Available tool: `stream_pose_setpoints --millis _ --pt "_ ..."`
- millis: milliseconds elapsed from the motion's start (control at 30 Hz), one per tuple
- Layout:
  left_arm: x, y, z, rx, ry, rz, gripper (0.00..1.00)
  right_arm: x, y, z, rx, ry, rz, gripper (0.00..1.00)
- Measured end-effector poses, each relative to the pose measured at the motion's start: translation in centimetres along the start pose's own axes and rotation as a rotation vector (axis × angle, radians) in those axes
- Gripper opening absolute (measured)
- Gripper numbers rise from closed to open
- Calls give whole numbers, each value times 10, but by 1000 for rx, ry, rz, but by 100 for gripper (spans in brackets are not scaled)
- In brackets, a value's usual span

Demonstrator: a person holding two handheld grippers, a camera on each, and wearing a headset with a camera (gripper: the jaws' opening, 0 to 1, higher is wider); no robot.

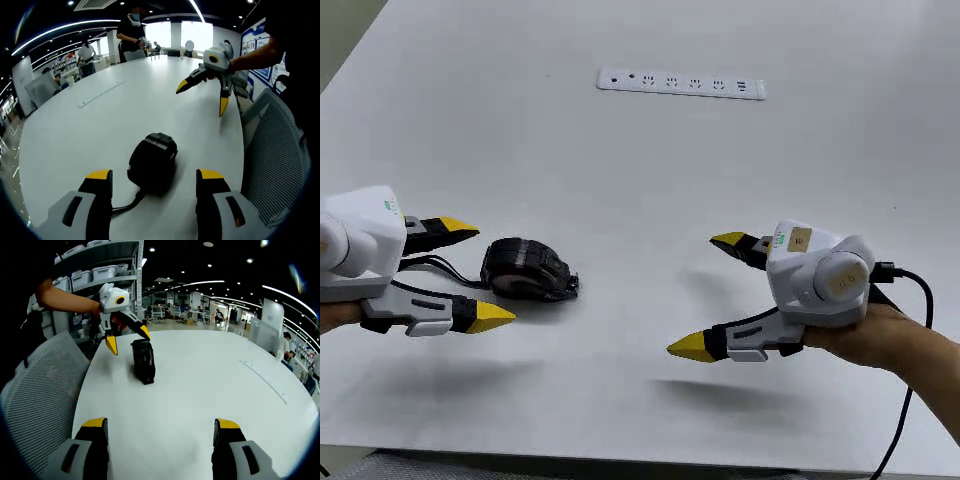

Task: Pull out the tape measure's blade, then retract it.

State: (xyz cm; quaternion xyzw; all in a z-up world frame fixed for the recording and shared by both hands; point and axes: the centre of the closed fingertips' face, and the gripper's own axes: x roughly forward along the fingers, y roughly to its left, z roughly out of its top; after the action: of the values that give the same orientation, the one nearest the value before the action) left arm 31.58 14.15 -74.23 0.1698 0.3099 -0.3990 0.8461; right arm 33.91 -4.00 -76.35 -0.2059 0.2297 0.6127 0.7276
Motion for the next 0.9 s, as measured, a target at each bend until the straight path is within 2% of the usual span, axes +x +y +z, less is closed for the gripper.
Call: stream_pose_setpoints --millis 167,467,700,900 --pt "3 3 0 31 21 -19 58 10 1 5 -36 -2 28 82" --pt "7 3 -4 102 68 -77 43 29 5 13 -112 -2 89 66" --pt "9 9 -9 158 113 -117 40 44 9 22 -181 -3 140 53" --pt "11 11 -10 195 139 -156 35 57 12 29 -226 1 177 44"
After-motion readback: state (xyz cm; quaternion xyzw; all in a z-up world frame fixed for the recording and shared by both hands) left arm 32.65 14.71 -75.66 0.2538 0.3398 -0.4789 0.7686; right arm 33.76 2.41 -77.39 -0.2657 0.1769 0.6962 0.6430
